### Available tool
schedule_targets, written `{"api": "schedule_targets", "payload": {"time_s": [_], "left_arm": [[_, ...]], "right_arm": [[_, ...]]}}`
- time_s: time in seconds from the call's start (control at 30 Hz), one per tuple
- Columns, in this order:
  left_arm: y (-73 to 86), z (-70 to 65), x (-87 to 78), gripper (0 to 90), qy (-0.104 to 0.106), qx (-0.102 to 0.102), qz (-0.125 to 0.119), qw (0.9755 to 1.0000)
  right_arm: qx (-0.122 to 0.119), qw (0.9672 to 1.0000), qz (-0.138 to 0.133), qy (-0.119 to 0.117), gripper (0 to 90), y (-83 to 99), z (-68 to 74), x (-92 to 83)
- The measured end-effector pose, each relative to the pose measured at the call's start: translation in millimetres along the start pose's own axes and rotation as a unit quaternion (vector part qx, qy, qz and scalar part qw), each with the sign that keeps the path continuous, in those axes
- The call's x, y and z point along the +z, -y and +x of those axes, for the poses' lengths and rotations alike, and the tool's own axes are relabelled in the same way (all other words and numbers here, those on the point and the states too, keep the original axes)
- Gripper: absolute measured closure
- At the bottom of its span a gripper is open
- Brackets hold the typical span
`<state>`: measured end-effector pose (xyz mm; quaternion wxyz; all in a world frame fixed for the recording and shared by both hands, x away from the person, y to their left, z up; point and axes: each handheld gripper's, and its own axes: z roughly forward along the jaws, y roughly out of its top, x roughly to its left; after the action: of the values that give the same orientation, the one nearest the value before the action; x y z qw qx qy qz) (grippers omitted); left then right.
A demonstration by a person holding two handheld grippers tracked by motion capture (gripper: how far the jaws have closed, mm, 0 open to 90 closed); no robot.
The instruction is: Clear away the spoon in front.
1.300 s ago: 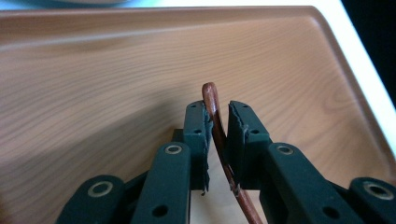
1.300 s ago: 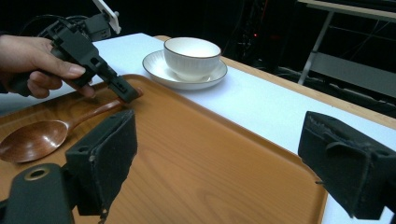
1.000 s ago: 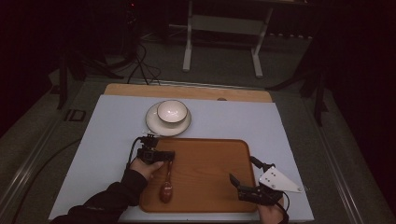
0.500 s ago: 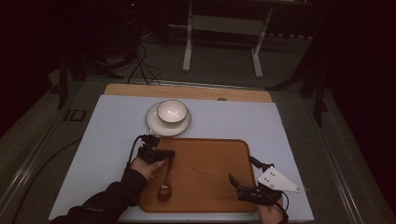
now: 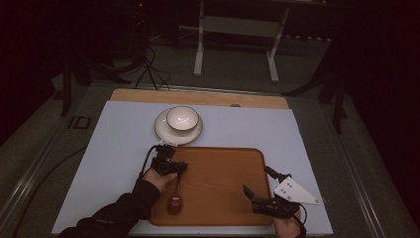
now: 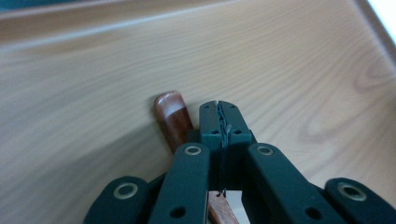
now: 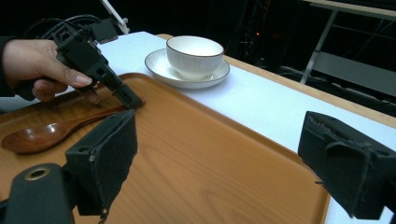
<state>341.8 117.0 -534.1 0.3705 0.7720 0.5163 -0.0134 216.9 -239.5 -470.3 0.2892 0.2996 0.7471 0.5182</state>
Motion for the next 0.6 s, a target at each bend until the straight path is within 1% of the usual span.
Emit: {"api": "schedule_targets", "payload": {"time_s": [0.07,0.2,0.23,0.3,0.33,0.4,0.47,0.5,0.53,0.6], "left_arm": [[-0.3,4.5,-3.6,88.8,-0.006,-0.007,-0.006,0.9999],[0.6,8.8,-7.0,88.8,-0.016,-0.015,-0.006,0.9997],[1.3,9.6,-7.3,88.8,-0.021,-0.014,-0.005,0.9997],[2.4,11.0,-7.2,88.7,-0.017,-0.018,-0.004,0.9997],[2.9,11.2,-7.5,88.7,-0.019,-0.017,-0.006,0.9996],[2.3,11.0,-8.5,88.6,-0.012,-0.015,-0.009,0.9998],[2.1,9.1,-11.2,88.4,-0.015,-0.012,-0.016,0.9997],[2.1,7.8,-12.6,88.4,-0.015,-0.006,-0.016,0.9997],[2.4,6.4,-14.7,88.4,-0.022,0.001,-0.017,0.9996],[2.9,7.0,-18.9,88.5,-0.026,0.004,-0.019,0.9995]], "right_arm": [[0.001,1.0,0.001,0.0,11.9,0.2,-0.1,0.4],[0.0,1.0,0.002,-0.001,11.8,0.1,0.2,0.7],[0.0,1.0,0.002,-0.001,11.9,0.2,0.1,0.7],[0.0,1.0,0.003,-0.001,11.8,0.3,-0.1,0.8],[0.001,1.0,0.002,-0.002,11.8,0.3,-0.1,0.9],[0.0,1.0,0.002,-0.001,11.8,0.1,0.1,0.8],[-0.001,1.0,0.001,0.0,11.9,-0.1,0.3,0.6],[-0.001,1.0,0.0,0.0,11.9,-0.2,0.2,0.5],[-0.001,1.0,0.0,0.0,11.9,-0.2,0.1,0.3],[0.0,1.0,0.001,0.0,11.8,0.1,-0.2,0.6]]}}
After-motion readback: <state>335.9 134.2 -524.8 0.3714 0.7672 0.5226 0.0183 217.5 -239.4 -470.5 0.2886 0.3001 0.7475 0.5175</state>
